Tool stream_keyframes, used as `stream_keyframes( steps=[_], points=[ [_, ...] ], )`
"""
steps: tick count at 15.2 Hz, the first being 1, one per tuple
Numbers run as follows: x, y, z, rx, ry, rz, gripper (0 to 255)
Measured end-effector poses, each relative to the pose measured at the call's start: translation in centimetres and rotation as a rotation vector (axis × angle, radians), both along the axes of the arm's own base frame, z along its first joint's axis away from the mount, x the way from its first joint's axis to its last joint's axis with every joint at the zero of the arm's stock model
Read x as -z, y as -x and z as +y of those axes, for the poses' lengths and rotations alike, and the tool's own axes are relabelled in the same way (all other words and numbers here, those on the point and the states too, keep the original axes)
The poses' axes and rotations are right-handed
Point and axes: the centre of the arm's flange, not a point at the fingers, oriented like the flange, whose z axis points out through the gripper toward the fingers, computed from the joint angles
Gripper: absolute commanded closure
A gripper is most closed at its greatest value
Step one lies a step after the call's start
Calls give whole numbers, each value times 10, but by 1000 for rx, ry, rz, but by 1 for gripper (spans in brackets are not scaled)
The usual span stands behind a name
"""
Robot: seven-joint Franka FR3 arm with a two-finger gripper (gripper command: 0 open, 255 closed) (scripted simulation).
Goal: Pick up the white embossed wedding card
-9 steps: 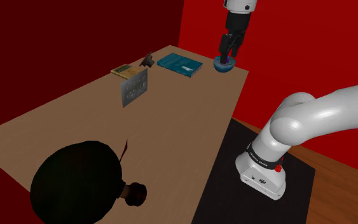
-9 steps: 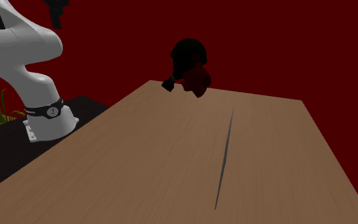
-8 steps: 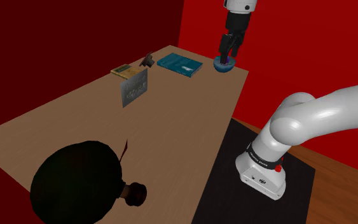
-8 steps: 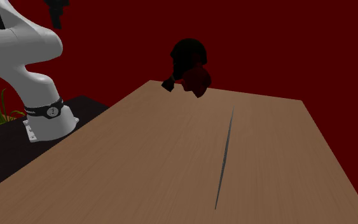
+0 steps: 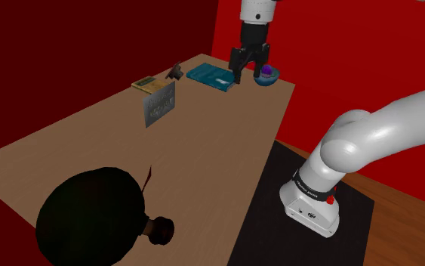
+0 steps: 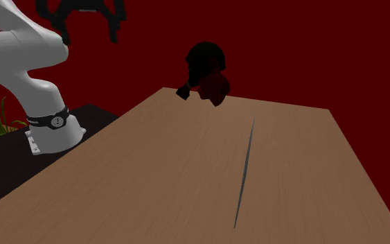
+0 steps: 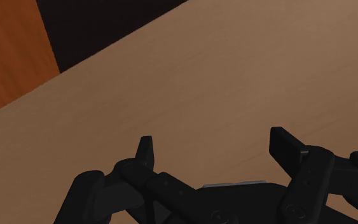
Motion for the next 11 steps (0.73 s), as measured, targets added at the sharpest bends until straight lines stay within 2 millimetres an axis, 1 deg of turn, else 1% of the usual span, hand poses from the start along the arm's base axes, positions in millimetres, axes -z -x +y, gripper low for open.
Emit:
stream_keyframes(
  steps=[1,3,4,5,7,11],
  points=[
    [2,-9,8,32,-3,3,0],
    [12,-20,28,93,-8,8,0],
    [18,-31,36,125,-11,11,0],
    [19,-41,46,156,-14,14,0],
    [27,-60,62,218,-20,20,0],
    [44,-93,88,342,-31,31,0]
  ],
)
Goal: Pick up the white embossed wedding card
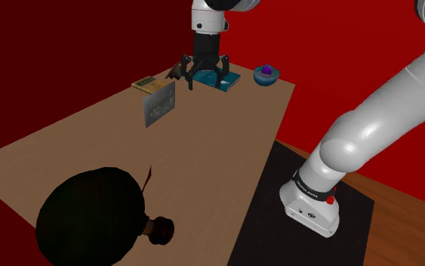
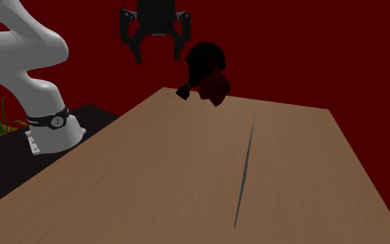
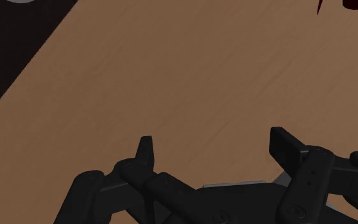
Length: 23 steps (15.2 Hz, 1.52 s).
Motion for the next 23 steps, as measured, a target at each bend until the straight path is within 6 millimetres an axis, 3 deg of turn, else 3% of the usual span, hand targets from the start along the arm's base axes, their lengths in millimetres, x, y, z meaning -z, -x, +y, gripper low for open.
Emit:
stream_keyframes(
  steps=[4,11,18,23],
  points=[
    [15,-42,30,124,-12,11,0],
    [45,-117,61,342,-32,32,0],
    [74,-202,72,561,-53,51,0],
    [95,-218,74,605,-56,57,0]
  ],
)
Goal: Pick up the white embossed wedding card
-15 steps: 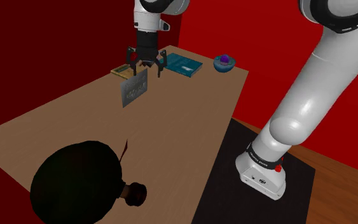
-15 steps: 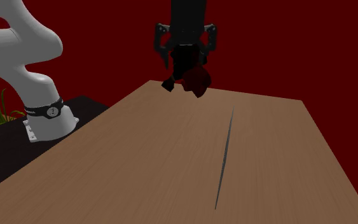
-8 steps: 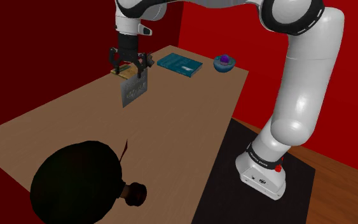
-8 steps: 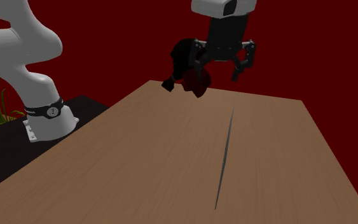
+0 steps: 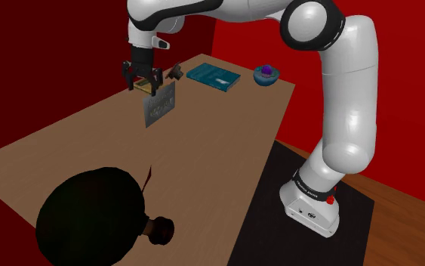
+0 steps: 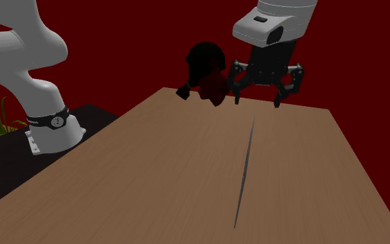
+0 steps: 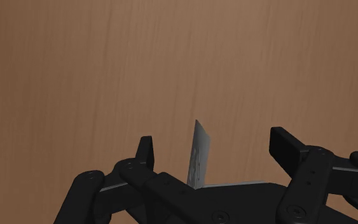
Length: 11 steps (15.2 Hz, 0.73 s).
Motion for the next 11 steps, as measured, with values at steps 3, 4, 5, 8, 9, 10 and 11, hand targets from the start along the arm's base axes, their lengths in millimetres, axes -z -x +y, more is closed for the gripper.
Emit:
stream_keyframes(
  steps=[3,4,5,8,9,10,11],
  points=[
    [16,-1,1,2,0,0,0],
    [20,-1,2,2,0,0,0],
    [23,-1,2,2,0,0,255],
    [25,-1,1,2,0,0,255],
    [25,-1,1,2,0,0,255],
    [25,-1,1,2,0,0,255],
    [25,-1,1,2,0,0,255]
  ],
)
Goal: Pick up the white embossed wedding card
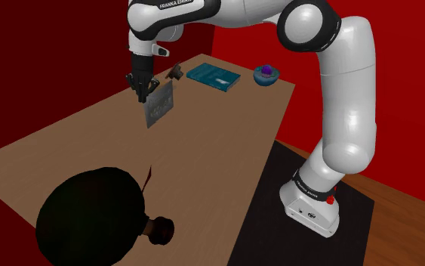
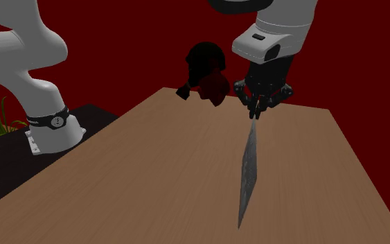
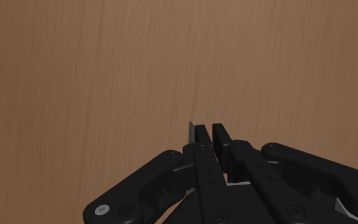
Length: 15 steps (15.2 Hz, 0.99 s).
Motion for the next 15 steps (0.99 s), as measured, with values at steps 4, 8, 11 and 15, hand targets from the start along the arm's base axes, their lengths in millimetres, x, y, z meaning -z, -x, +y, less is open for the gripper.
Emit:
stream_keyframes(
  steps=[4,8,11,15],
  points=[
    [0,0,0,0,0,0,255],
    [-16,0,-1,0,0,0,255],
    [-31,1,0,0,0,0,255],
    [-52,0,0,0,0,0,255]
  ],
)
